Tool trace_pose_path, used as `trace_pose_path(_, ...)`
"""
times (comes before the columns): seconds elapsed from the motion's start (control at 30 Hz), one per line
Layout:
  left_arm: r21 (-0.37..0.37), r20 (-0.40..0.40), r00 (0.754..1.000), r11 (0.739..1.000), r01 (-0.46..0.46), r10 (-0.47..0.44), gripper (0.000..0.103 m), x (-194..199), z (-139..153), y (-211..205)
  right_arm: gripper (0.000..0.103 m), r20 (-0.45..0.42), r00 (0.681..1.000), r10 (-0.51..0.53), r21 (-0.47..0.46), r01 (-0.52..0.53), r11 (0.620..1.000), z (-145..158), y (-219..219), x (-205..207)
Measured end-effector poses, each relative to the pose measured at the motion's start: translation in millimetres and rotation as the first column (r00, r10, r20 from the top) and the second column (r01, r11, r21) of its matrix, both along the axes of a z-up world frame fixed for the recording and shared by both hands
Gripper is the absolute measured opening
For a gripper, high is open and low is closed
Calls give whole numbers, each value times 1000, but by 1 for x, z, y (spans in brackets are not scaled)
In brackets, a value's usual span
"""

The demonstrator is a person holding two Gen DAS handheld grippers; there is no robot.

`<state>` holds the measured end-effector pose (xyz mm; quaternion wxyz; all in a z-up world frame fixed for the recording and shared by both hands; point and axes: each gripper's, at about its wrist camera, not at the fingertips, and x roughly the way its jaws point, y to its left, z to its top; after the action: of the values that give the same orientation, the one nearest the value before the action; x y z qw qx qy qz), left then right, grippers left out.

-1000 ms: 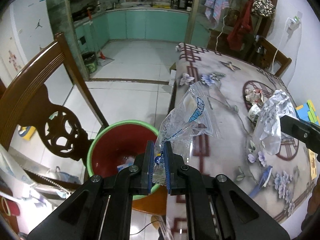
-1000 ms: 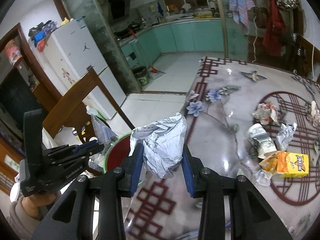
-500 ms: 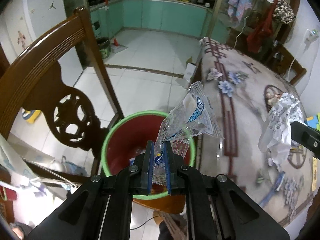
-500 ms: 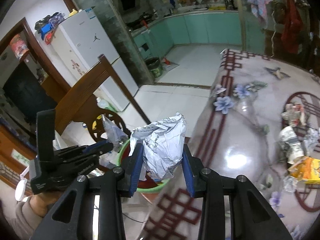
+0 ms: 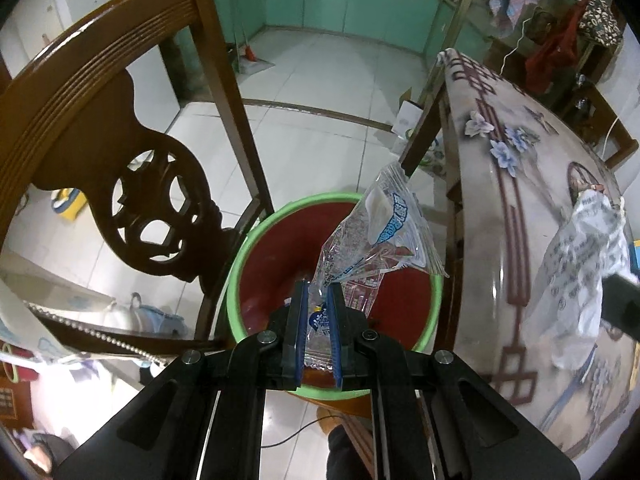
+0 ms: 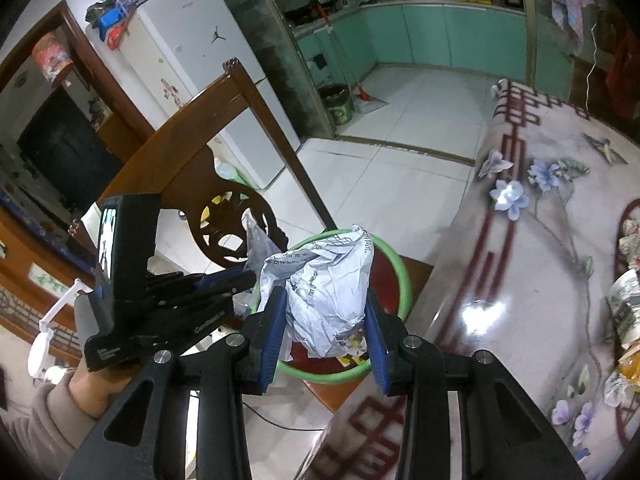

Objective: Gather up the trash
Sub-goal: 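Carry the plastic bag and crumpled paper with both tools over the red bin, then open both tools to drop the bag and paper into the bin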

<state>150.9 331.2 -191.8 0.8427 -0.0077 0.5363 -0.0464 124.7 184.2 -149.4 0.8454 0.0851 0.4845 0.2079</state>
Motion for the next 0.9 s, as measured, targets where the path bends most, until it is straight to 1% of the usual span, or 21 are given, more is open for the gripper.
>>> trace_pose_path(0.13,-1,-6,1000,1000,0,0,9,6,-3,3,35,-17,1000,5,-3,-5,1000,-7,5,6)
trace_pose_path(0.33,-13,-16,1000,1000,6,-6,9,16,-7,3,35,-21,1000,8,-22,-9,1000,-10,10,12)
trace_pose_path(0.73,-17,-16,1000,1000,23,-23,10,31,-10,-4,35,-25,999,-23,-36,23,999,-15,0,20)
trace_pose_path(0.77,-16,-15,1000,1000,23,-23,10,32,-9,-4,38,-24,999,-26,-34,25,999,-16,0,20)
trace_pose_path(0.8,-16,-13,1000,1000,22,-22,15,33,-9,-4,43,-21,999,-29,-29,29,999,-16,-1,21)
trace_pose_path(0.83,-15,-9,1000,1000,19,-19,28,33,-8,-4,45,-15,999,-37,-26,37,999,-16,-2,21)
trace_pose_path(0.87,-11,0,1000,1000,13,-13,36,33,-6,-4,51,-9,999,-45,-16,45,999,-16,-3,21)
trace_pose_path(0.9,-5,12,1000,1000,8,-8,49,33,-4,-4,55,-8,999,-48,-8,48,999,-16,-3,21)
